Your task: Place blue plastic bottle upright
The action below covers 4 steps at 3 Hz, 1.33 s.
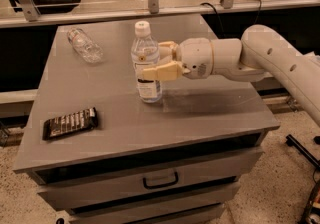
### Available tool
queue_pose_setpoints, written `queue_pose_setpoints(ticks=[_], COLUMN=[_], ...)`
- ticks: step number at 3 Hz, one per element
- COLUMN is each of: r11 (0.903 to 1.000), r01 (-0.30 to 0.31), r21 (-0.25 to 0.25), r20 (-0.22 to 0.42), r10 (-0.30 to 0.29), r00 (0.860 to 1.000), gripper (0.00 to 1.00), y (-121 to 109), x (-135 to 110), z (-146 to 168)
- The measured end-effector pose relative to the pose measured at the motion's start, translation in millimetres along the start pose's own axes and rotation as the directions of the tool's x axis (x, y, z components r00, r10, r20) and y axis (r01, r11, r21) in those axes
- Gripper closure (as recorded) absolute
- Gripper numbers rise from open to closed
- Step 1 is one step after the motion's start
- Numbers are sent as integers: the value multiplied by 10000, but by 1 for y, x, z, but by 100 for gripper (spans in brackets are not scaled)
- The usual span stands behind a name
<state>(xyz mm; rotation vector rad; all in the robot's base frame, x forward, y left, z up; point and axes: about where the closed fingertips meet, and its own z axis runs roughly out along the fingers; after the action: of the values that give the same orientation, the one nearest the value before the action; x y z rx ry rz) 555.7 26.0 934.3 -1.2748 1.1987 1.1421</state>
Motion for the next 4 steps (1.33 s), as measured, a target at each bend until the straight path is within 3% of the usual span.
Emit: queue_pose_setpoints(ticks=[1, 2, 3, 4], r11=[10000, 9999, 9994, 9960], r01=[51, 119, 187, 232], r21=[-9, 55, 302, 867], r20=[75, 87, -41, -556], r10=[-51, -119, -186, -184], r00=[10000, 9999, 9998, 9983], gripper=[12, 0, 0, 0], y=[2, 3, 5, 15], x=[7, 10, 10, 8], z=[-3, -7, -18, -40])
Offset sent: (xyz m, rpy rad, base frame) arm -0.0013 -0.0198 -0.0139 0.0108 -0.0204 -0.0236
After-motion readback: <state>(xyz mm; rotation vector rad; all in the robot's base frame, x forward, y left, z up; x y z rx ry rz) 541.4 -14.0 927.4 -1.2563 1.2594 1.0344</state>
